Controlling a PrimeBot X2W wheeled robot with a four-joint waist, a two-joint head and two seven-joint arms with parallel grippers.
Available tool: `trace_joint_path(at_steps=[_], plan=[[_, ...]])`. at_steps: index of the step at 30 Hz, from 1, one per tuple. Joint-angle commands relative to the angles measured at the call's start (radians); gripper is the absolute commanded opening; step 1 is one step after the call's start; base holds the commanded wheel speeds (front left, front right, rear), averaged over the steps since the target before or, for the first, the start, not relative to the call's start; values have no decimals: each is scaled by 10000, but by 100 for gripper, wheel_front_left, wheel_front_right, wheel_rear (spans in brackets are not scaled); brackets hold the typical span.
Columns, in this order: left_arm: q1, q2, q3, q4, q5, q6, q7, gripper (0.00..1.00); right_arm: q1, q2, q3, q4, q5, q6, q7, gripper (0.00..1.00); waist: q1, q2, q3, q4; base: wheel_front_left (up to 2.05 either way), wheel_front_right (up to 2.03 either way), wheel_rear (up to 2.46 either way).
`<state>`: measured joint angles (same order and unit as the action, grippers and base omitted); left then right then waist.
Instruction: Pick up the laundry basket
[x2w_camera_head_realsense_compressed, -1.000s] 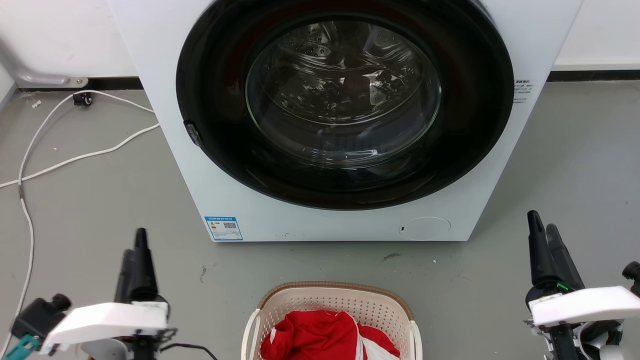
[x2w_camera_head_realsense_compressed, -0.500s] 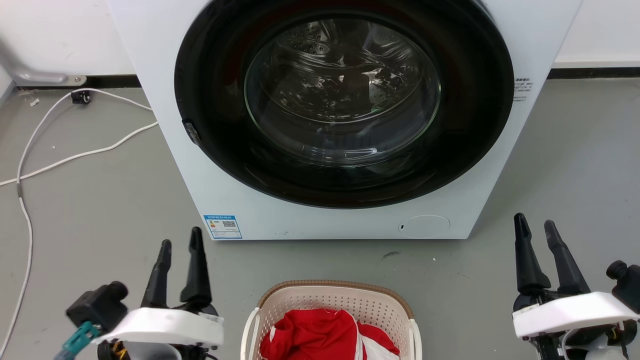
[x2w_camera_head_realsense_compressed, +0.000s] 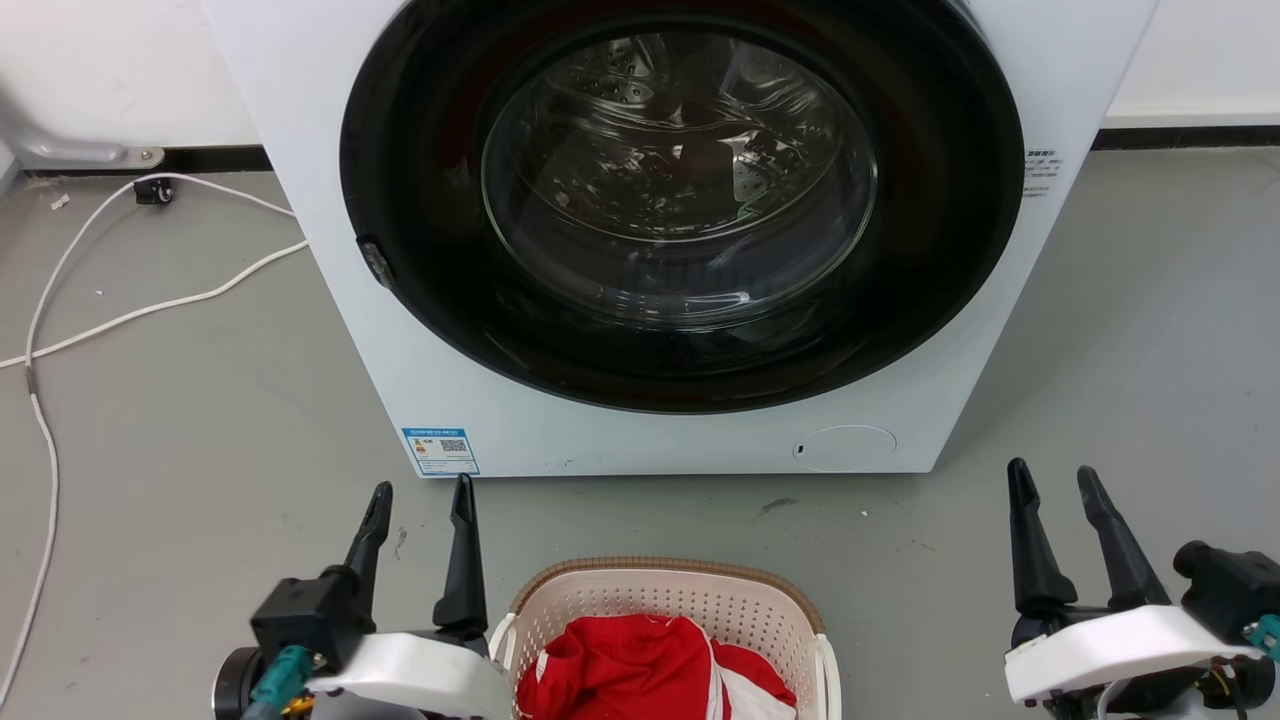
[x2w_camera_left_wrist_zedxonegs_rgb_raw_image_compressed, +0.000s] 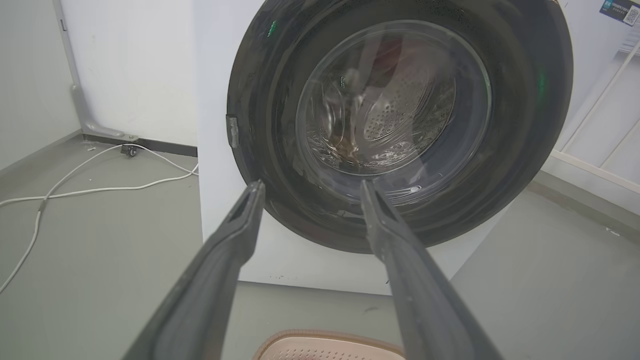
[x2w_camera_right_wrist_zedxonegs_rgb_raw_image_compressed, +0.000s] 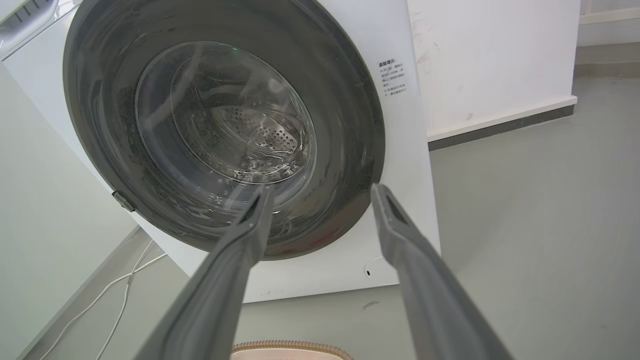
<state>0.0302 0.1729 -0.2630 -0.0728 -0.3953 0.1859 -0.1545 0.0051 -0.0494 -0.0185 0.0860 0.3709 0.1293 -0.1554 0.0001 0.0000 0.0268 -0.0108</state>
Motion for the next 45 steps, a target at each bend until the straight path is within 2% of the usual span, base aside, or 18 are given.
trace_joint_path(at_steps=[1,7,13,20,26,32,38,45], plan=[[-222,171,-221,-53,243,186,-109,100,24,-22,40,25,-316,20,-99,100,-1,0,-3,-4,0,0,0],[-237,361,-664,-10,417,654,-228,100,25,-21,83,158,-840,20,-230,100,-1,0,-6,-18,0,0,0],[-174,460,-887,-22,663,615,-371,100,41,-20,104,133,-1366,21,-355,100,-1,0,0,-24,0,0,0],[-5,446,-985,185,1141,259,-530,100,101,-19,215,29,-1933,20,-517,100,-1,0,2,-32,0,0,0],[178,163,-724,247,1355,-74,-645,100,167,-19,226,80,-2263,21,-647,100,-1,0,24,-36,0,0,0],[432,-374,1,295,1431,-800,-768,100,132,-18,120,243,-2024,12,-762,100,-1,0,64,-46,0,0,0],[610,-772,620,292,2064,-1483,-885,100,88,-16,134,307,-2339,12,-868,100,-1,0,100,-57,0,0,0],[660,-1014,841,379,2981,-1891,-1006,100,39,-15,187,238,-2835,13,-1010,100,-1,0,154,-63,0,0,0]])
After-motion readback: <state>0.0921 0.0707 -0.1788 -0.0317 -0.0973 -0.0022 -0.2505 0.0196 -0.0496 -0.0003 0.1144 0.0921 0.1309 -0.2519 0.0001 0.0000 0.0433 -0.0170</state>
